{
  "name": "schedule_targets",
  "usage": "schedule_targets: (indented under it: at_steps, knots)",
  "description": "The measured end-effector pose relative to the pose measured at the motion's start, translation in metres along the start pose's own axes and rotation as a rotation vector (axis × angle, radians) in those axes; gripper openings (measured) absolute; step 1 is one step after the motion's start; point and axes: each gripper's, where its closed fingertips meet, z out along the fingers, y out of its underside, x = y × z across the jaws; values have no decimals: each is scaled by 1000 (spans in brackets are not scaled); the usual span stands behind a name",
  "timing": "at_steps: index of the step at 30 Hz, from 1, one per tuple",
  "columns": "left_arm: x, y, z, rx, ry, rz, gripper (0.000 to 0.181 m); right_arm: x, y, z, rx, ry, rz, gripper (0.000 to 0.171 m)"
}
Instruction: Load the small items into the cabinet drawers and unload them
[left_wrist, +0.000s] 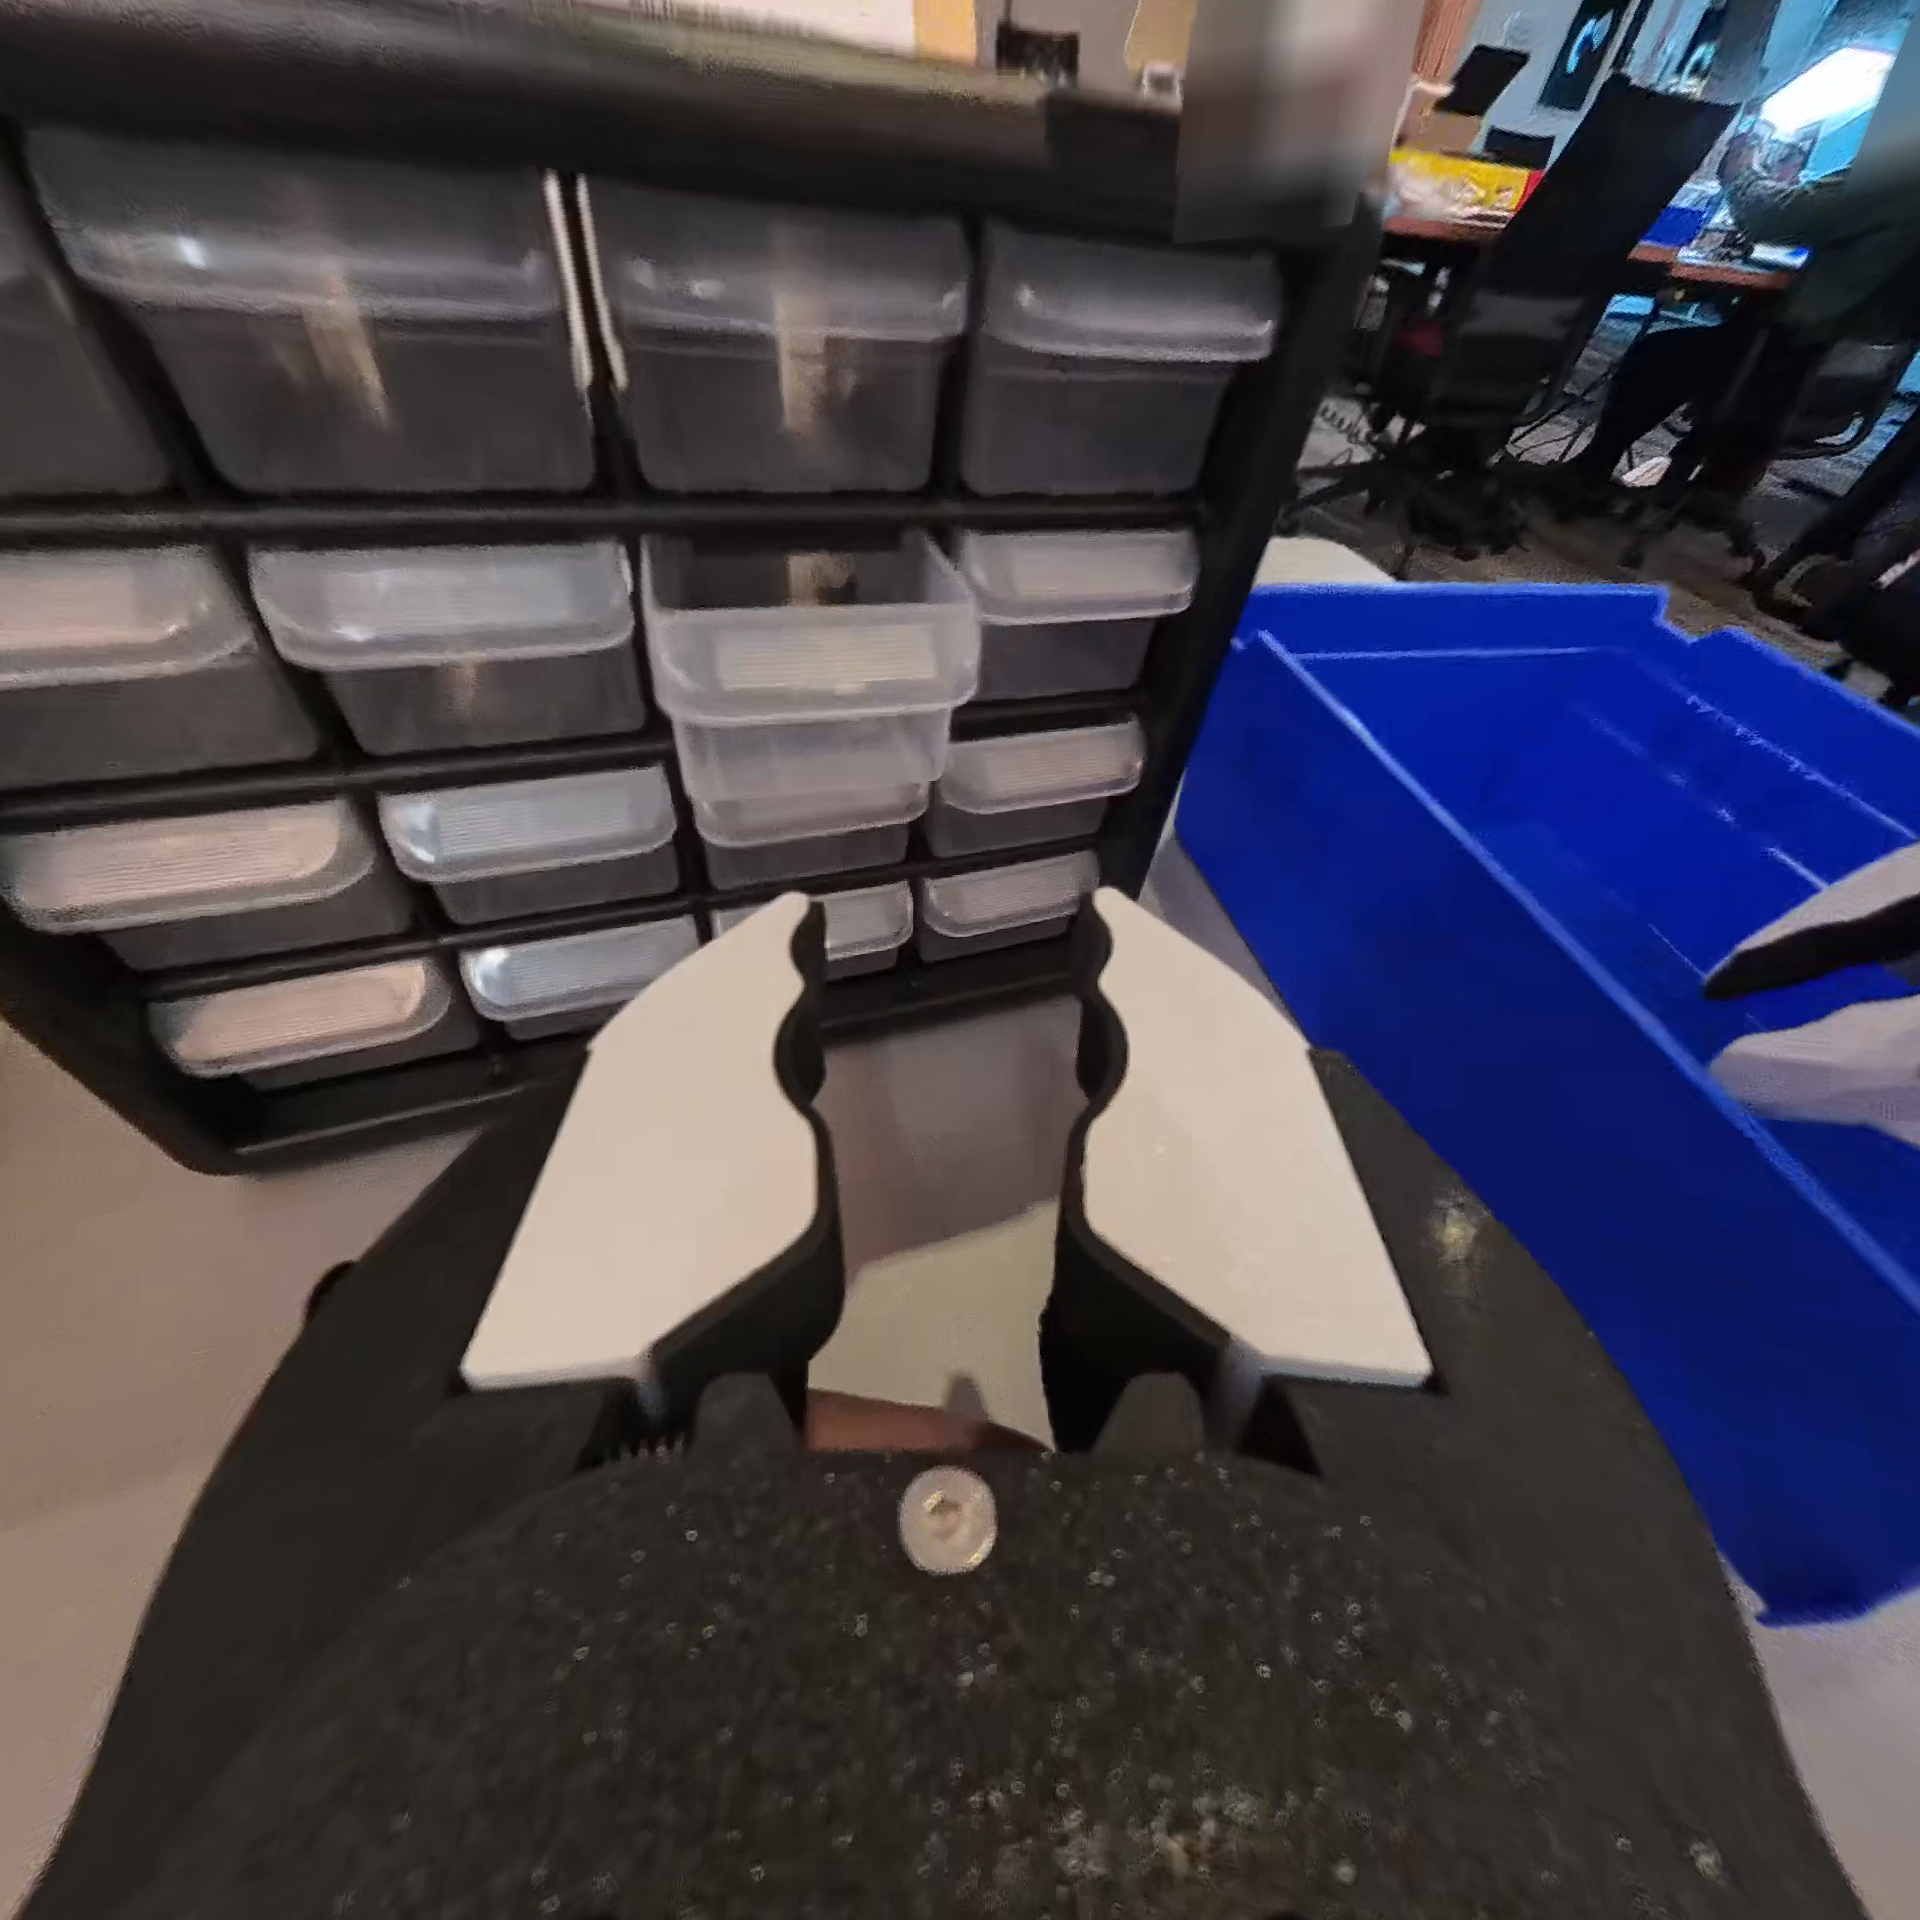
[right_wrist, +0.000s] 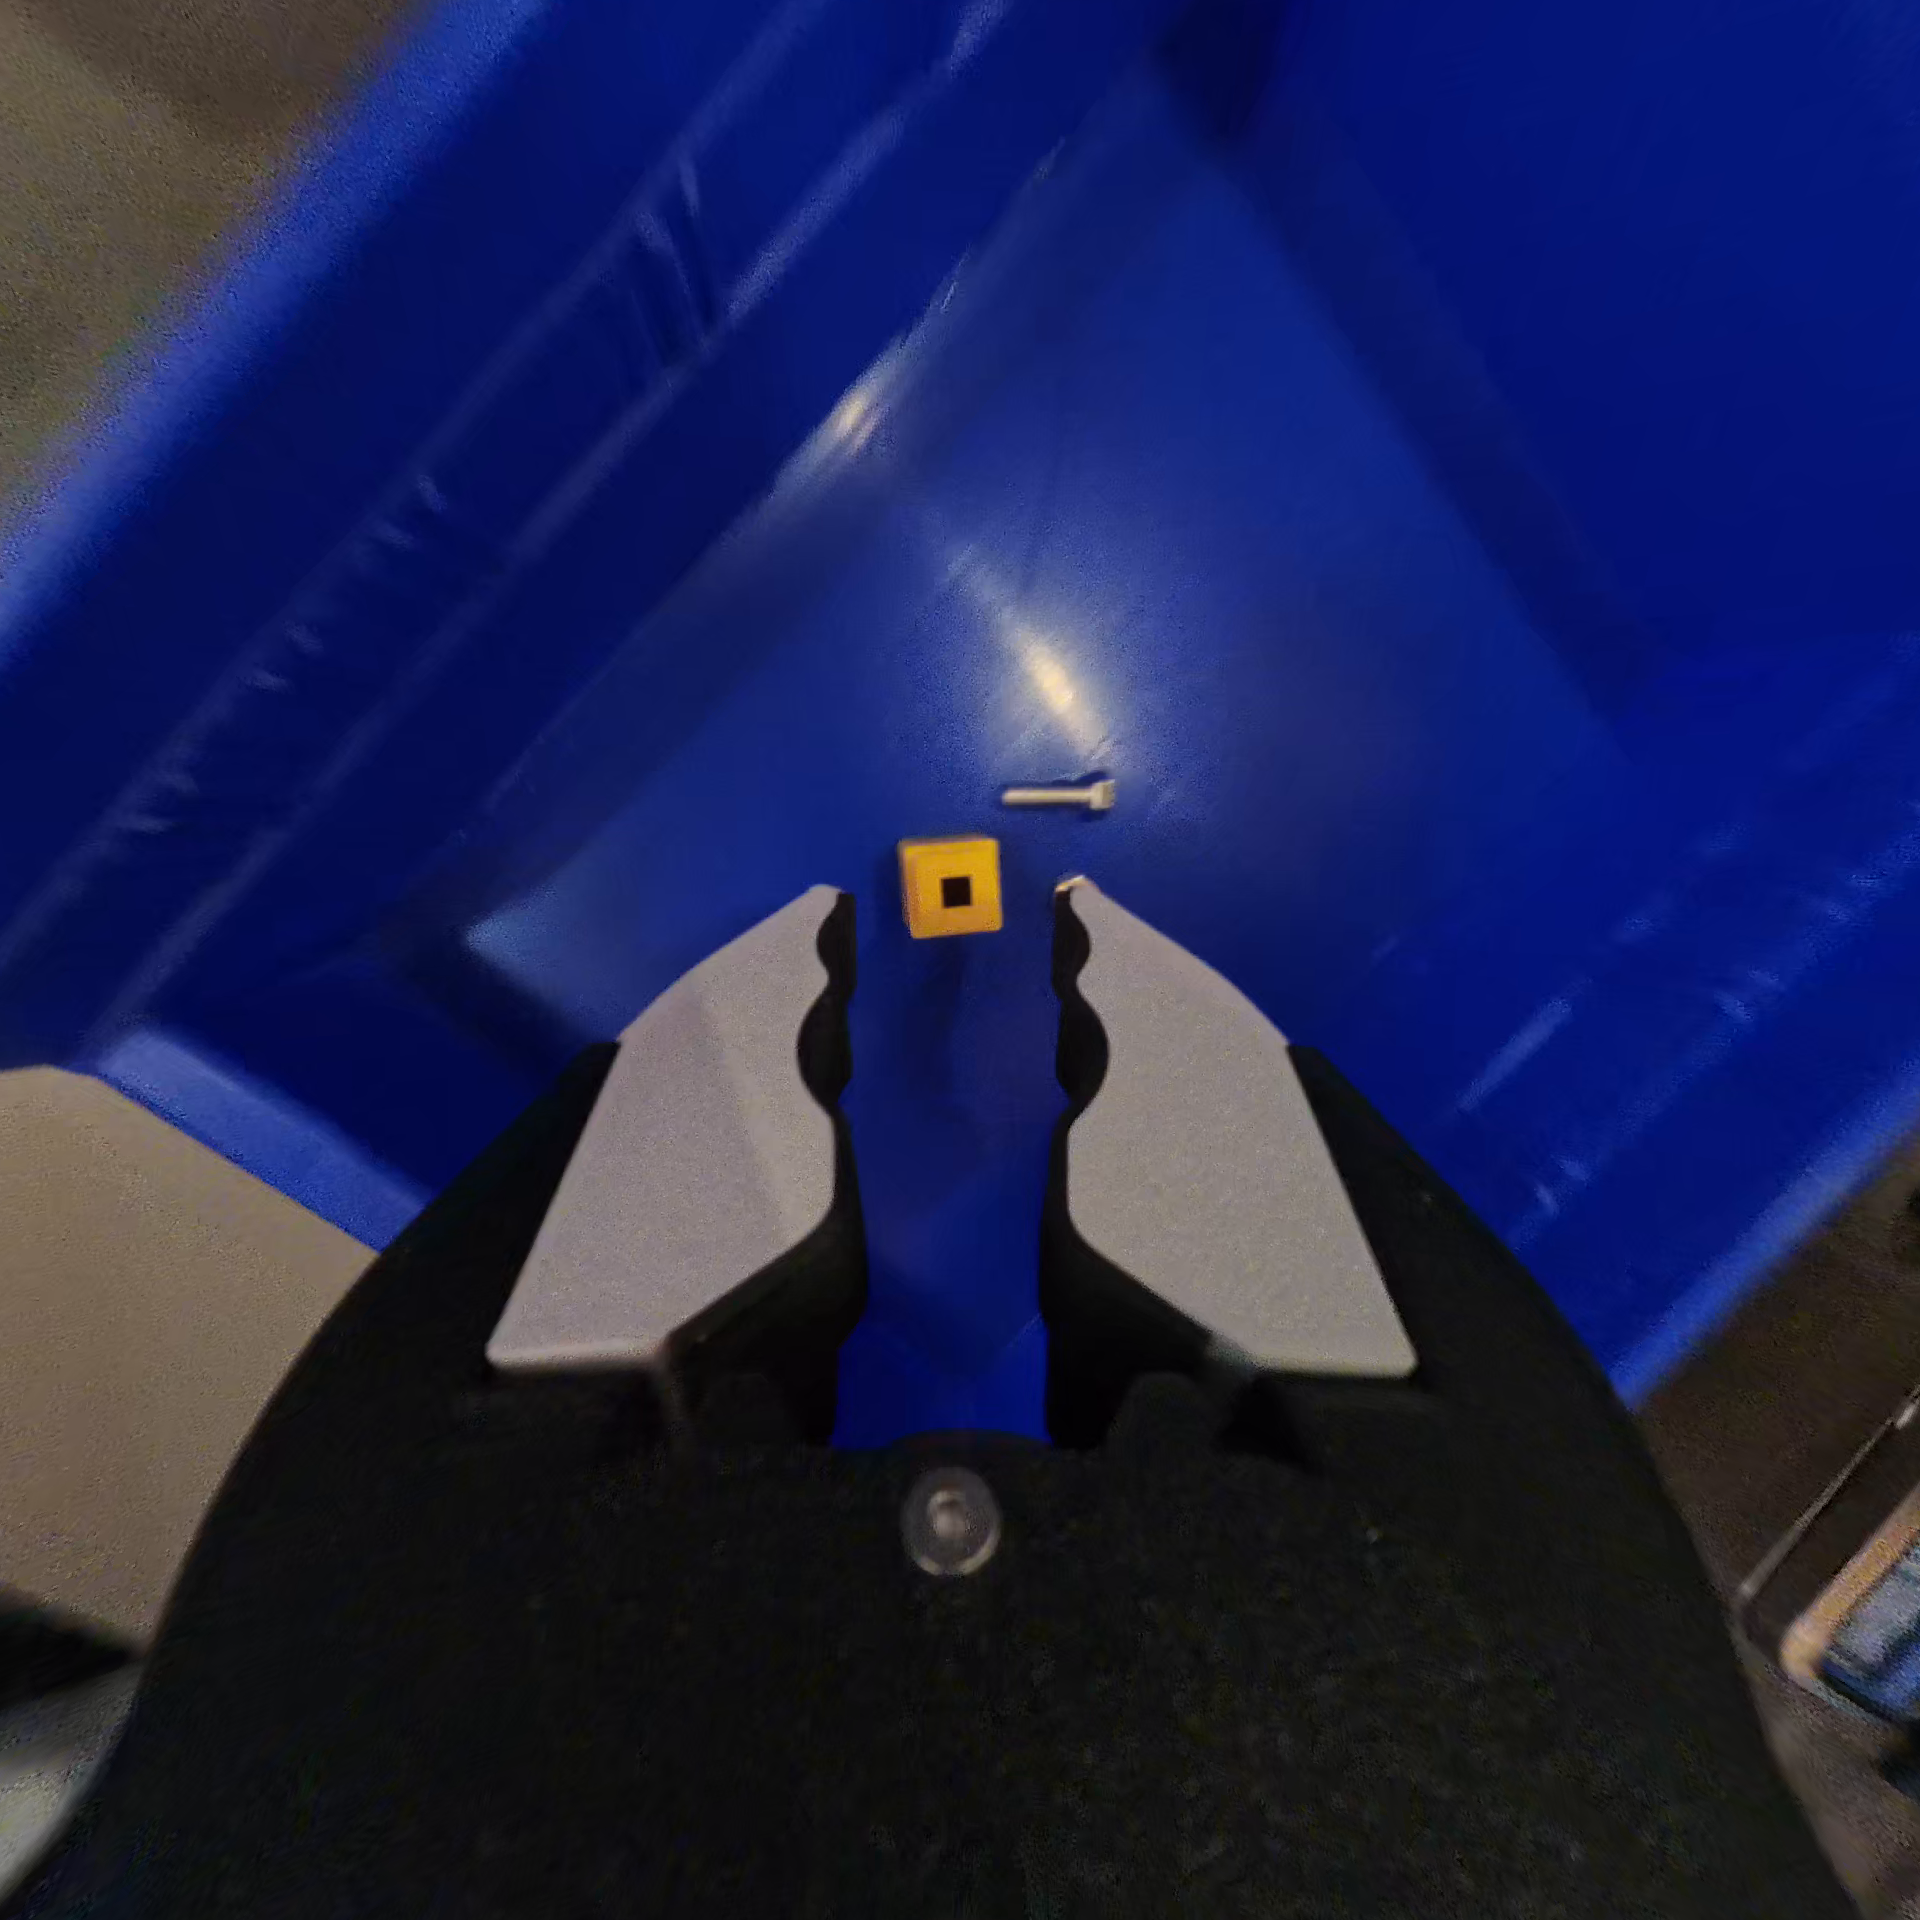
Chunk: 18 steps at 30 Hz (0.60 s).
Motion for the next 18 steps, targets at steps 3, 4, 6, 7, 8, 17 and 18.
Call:
schedule_targets:
  at_steps: [3, 4, 6, 7, 8, 17, 18]
  knots:
    - [7, -20, 6, 45, 9, 45, 44, -13, -23, -49, 387, 103, 129, 35]
    - [6, -24, 12, 44, 2, 45, 44, -26, -26, -65, 529, 101, 163, 32]
    - [4, -28, 25, 12, 7, 29, 45, -67, -31, -93, 782, 35, 186, 29]
    - [2, -30, 31, 1, 10, 20, 46, -91, -30, -105, 877, -27, 199, 26]
    - [0, -32, 36, 0, 7, 17, 47, -115, -28, -114, 953, -96, 217, 25]
    - [8, -13, 40, -33, 9, 131, 45, -201, -2, -111, 1082, -222, 74, 26]
    - [12, -10, 36, -26, 12, 170, 41, -200, -2, -110, 1083, -212, 62, 26]
